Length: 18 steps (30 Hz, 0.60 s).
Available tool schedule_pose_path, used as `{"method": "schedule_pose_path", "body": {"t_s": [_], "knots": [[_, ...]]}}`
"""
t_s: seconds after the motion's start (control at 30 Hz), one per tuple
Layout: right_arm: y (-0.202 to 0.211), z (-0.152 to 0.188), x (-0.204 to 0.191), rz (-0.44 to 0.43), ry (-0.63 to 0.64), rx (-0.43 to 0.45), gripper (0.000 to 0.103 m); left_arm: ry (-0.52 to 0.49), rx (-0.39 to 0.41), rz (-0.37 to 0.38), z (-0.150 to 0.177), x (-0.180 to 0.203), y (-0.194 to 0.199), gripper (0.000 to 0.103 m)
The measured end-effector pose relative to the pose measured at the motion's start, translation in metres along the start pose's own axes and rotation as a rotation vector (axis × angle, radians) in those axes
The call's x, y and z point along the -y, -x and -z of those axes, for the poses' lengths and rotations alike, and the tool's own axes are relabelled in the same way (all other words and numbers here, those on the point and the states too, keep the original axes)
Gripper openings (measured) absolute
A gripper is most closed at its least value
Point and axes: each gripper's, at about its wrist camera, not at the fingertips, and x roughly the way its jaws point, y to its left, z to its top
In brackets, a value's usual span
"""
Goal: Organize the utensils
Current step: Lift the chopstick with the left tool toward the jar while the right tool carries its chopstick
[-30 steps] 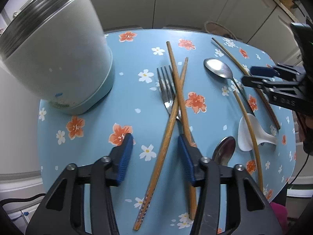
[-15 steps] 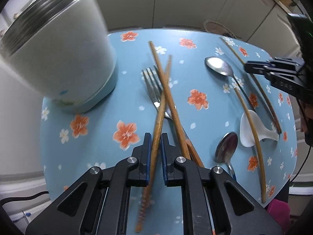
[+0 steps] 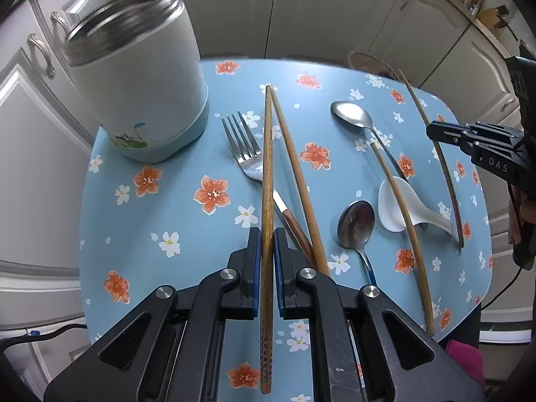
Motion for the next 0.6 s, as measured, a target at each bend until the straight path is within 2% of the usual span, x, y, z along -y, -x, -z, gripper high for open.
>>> {"method": "schedule_pose_path", "body": {"t_s": [0.2, 0.4, 0.6], "knots": [[0.016, 0.006, -0.002, -0.001, 0.001, 0.029, 0.006, 0.048, 0.029, 0.016, 0.003, -0.01, 0.015, 0.006], [0.045, 0.004, -0.006, -0.016, -0.001, 0.077, 0.006, 0.063, 0.135, 0.069, 0.002, -0.003, 0.049, 0.006], [0.072, 0.006, -0.017, -0.043, 0.015, 0.122, 0.006, 0.076, 0.201, 0.1, -0.001, 0.001, 0.07, 0.006]]}}
